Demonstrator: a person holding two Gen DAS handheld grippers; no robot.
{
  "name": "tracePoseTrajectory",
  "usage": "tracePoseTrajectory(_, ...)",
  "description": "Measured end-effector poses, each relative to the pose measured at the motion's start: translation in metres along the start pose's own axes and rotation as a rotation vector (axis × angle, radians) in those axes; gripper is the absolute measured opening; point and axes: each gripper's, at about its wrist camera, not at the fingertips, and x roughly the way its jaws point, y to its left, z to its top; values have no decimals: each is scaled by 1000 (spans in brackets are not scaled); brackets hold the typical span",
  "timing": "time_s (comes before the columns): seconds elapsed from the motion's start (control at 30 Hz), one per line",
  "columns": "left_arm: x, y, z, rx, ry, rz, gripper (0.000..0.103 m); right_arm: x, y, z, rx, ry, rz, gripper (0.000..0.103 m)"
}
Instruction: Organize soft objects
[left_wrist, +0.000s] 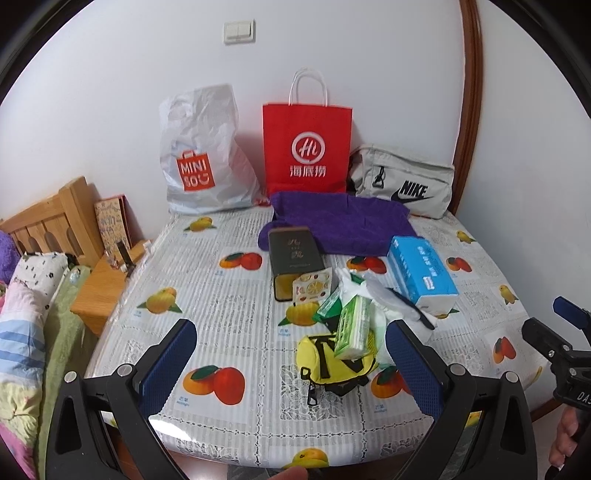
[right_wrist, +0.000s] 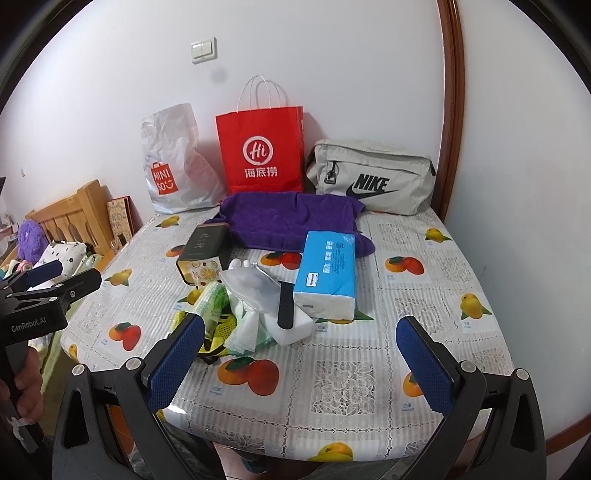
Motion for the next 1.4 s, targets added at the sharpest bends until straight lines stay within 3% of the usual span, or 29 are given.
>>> tracePoseTrajectory(0.47, 81, -28, -28, 97, 126, -73, 99, 51, -8, -15, 8, 76, -8, 103)
tracePoseTrajectory(0.7, 116, -46, -31, 143, 143, -142, 82, 79, -16, -25, 55, 137, 44, 103)
tracePoseTrajectory(0.93, 146, -62, -30, 198, 161, -138, 77, 98, -15, -31, 28, 174, 42, 103)
tracePoseTrajectory(1.03, 158, -66, -31, 217, 183, -126, 54, 105, -15, -32, 24, 183, 50, 103)
tracePoseTrajectory(1.1, 165, -65, -30, 209, 203, -153, 26, 110, -16, -33, 22, 187, 58, 103)
tracePoseTrajectory(1.13, 166, -64, -29, 203, 204, -169, 20, 112, -16, -33, 23, 191, 65, 103)
tracePoseTrajectory(1.4, 145, -41, -18, 166, 150, -154, 18, 123, -8, -27, 6, 149, 143, 101)
